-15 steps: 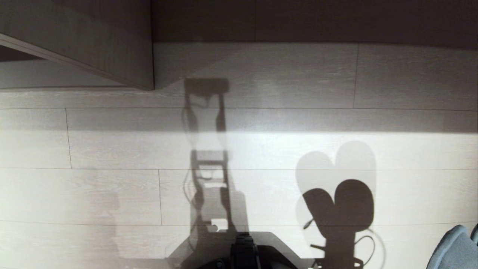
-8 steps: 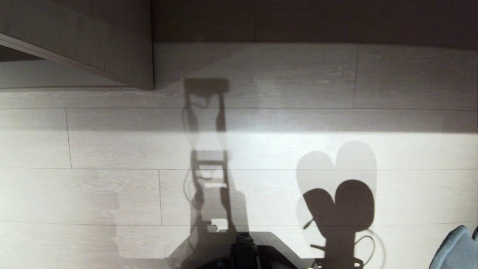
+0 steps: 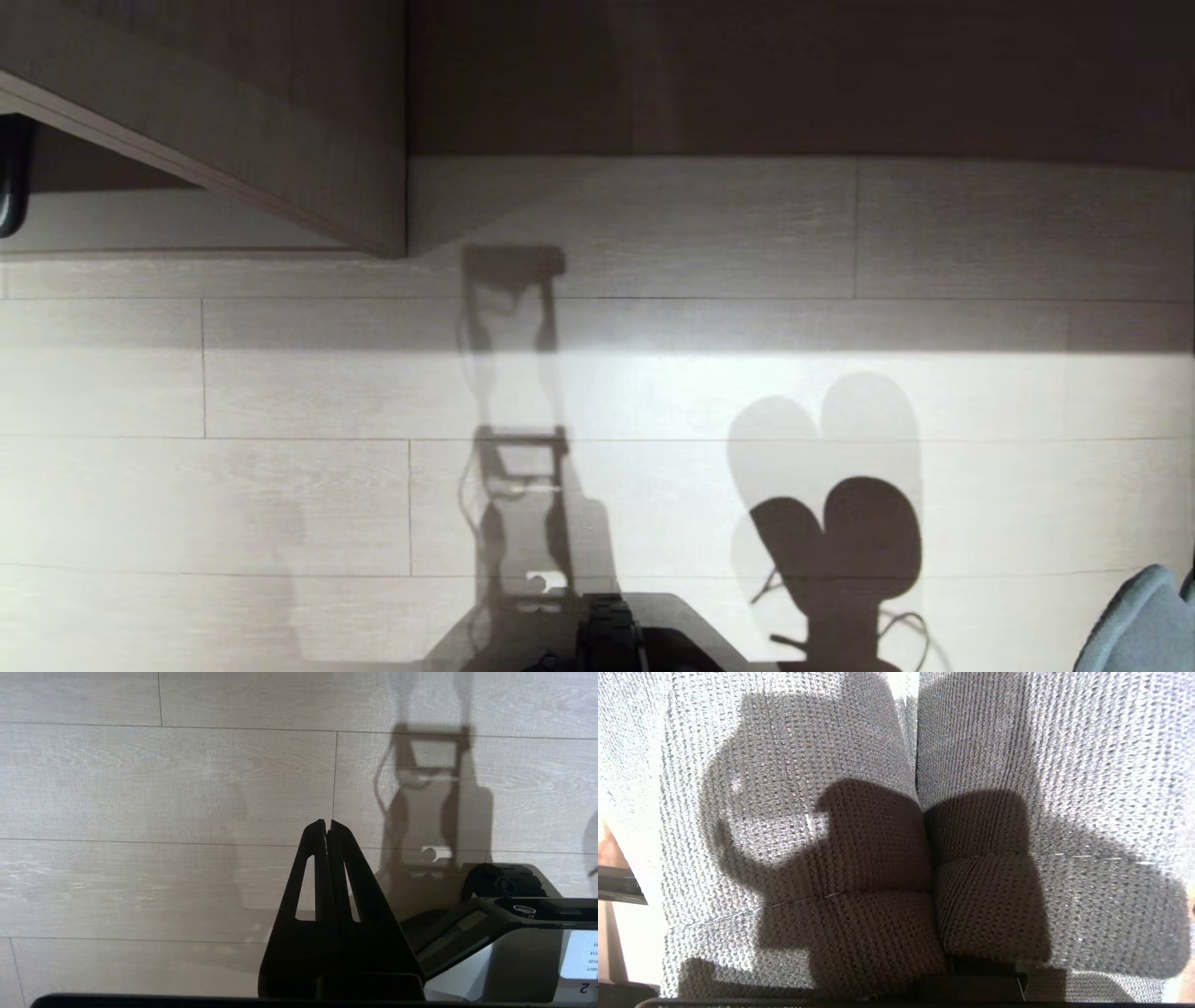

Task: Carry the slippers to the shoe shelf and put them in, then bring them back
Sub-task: Place the slippers into the shoe cabinet

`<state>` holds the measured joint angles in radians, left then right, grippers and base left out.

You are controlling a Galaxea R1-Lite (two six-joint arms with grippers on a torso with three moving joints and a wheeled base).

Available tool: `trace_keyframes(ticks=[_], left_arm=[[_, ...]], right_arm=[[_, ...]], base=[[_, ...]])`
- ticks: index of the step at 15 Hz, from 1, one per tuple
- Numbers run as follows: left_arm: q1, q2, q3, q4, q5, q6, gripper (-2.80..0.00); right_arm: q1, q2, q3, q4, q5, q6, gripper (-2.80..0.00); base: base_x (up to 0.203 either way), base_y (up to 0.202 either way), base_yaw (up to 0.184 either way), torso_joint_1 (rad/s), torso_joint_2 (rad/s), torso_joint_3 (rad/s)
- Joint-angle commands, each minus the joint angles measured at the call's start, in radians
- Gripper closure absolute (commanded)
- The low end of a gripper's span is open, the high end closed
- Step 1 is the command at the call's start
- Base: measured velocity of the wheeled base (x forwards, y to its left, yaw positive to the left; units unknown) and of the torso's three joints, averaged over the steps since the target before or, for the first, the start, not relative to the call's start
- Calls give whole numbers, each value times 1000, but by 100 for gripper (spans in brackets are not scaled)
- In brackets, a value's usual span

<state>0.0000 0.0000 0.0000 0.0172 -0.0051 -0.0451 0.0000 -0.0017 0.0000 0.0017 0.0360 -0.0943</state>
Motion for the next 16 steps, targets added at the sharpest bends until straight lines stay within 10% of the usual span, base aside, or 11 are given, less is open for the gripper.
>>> trace_keyframes(ticks=[1,16], left_arm=[[0,0,1,0,1,-1,0],[1,1,1,0,-1,5,0]], right_arm=[[0,5,0,0,1,-1,0],[0,5,0,-2,-1,5,0]], base=[[0,0,0,2,3,206],[0,0,0,1,4,203]])
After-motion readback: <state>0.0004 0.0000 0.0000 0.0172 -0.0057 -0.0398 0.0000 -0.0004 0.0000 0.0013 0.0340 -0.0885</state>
